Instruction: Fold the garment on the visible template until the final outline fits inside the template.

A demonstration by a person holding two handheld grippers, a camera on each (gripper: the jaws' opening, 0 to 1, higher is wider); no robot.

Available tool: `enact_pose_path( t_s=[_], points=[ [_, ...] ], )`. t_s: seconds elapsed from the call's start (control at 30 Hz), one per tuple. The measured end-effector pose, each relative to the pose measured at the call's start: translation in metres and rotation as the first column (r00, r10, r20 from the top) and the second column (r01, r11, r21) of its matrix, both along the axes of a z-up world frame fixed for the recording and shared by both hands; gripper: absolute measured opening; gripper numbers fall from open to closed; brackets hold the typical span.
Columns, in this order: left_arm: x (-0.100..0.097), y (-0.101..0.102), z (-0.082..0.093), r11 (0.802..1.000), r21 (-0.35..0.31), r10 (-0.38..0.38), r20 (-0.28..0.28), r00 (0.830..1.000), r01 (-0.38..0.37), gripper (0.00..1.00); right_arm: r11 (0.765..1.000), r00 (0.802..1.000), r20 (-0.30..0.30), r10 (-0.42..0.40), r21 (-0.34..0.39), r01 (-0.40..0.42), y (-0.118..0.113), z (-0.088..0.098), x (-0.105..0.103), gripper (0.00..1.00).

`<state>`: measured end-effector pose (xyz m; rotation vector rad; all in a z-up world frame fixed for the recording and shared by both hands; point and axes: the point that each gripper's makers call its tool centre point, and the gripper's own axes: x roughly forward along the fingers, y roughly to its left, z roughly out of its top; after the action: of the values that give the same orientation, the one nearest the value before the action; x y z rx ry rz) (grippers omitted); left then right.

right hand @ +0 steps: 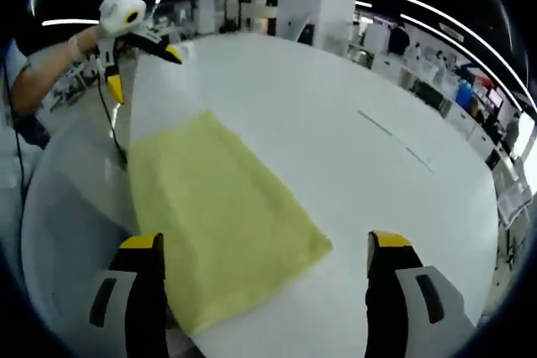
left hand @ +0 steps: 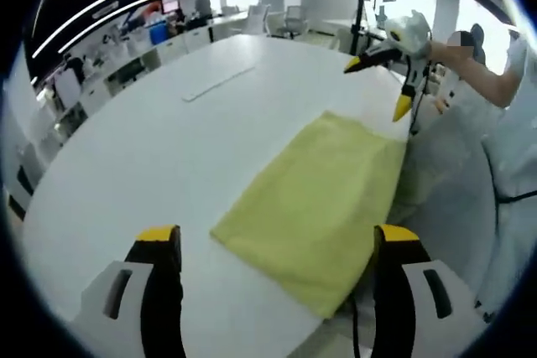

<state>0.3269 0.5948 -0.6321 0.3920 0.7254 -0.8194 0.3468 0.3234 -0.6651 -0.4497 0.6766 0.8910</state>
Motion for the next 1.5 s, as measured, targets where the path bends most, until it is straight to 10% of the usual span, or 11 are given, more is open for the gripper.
enact_pose_path(
  t_s=[1.5],
  points=[
    [-0.037, 0.0, 0.035, 0.996, -0.076, 0.044, 0.046, 0.998, -0.04, 1.0, 0.998, 0.999, 0.042, -0.019, 0.068, 0.016, 0.003, 0.046, -0.044, 1.0]
  ],
)
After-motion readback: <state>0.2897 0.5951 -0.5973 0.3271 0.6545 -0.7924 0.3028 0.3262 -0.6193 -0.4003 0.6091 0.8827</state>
